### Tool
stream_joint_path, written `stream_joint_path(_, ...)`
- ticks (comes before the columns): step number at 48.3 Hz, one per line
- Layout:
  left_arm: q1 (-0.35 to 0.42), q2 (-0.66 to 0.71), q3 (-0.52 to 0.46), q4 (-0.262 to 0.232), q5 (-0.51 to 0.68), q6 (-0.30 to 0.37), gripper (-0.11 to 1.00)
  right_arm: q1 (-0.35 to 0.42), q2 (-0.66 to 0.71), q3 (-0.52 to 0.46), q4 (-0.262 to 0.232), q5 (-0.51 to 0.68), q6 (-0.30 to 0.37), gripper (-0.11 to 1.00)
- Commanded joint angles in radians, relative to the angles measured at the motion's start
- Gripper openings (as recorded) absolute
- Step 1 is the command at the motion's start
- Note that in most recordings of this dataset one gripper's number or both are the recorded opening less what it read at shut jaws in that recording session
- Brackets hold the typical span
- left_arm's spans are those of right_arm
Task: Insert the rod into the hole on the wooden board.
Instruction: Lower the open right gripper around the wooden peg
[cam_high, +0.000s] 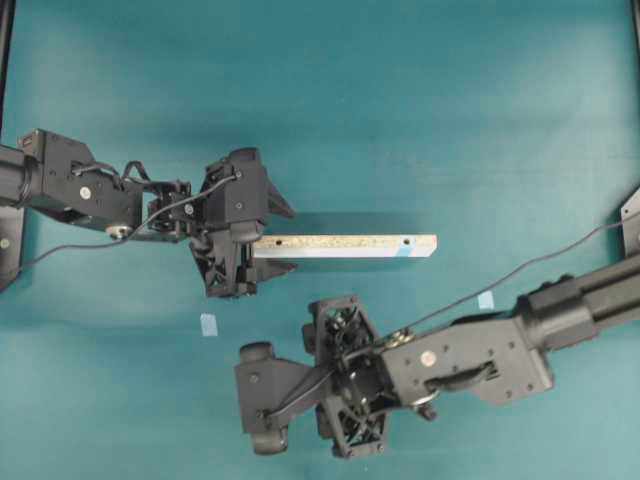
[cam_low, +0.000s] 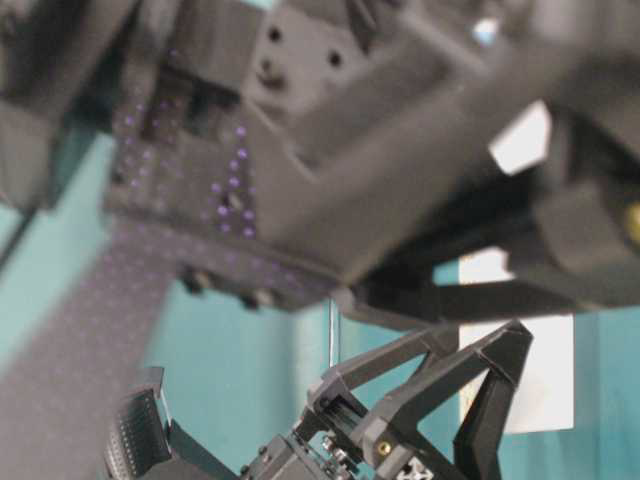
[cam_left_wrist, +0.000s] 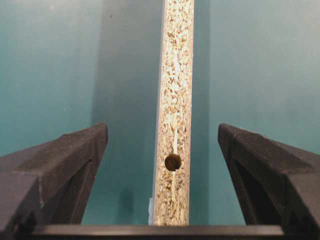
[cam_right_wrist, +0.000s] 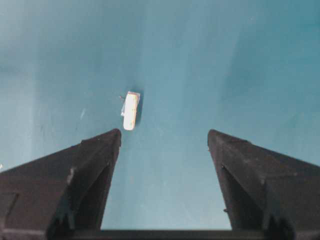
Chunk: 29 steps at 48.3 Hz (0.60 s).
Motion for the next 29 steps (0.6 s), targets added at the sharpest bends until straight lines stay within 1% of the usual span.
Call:
stream_joint_path(1,0.003,-0.015,-0.015,0.000,-0.006,-0.008,0.99,0.015,-0.002,-0.054,0.002,0.021,-0.002,0.78)
stream_joint_path(9,0.002,-0.015,-0.015,0.000,-0.008,-0.009,0.99,0.018,0.051,-0.114,0.003,0.067,-0.002,0.78)
stream_joint_path(16,0.002,-0.014,-0.014,0.000,-0.006,-0.009,0.99,0.018,0.084,-0.155,0.006,0.074,0.000,0.78)
stream_joint_path(21,0.000,-0.014,-0.012,0.000,-0.006,-0.009,0.99,0.020,0.101,-0.164,0.025,0.075,0.005,0.78)
stream_joint_path(25,-0.002,-0.015,-0.011,0.000,-0.006,-0.011,0.99,0.020,0.115,-0.164,0.029,0.080,0.012,0.77)
stream_joint_path(29,-0.002,-0.017,-0.011,-0.002,-0.006,-0.009,0.99,0.018,0.121,-0.164,0.031,0.081,0.021,0.75)
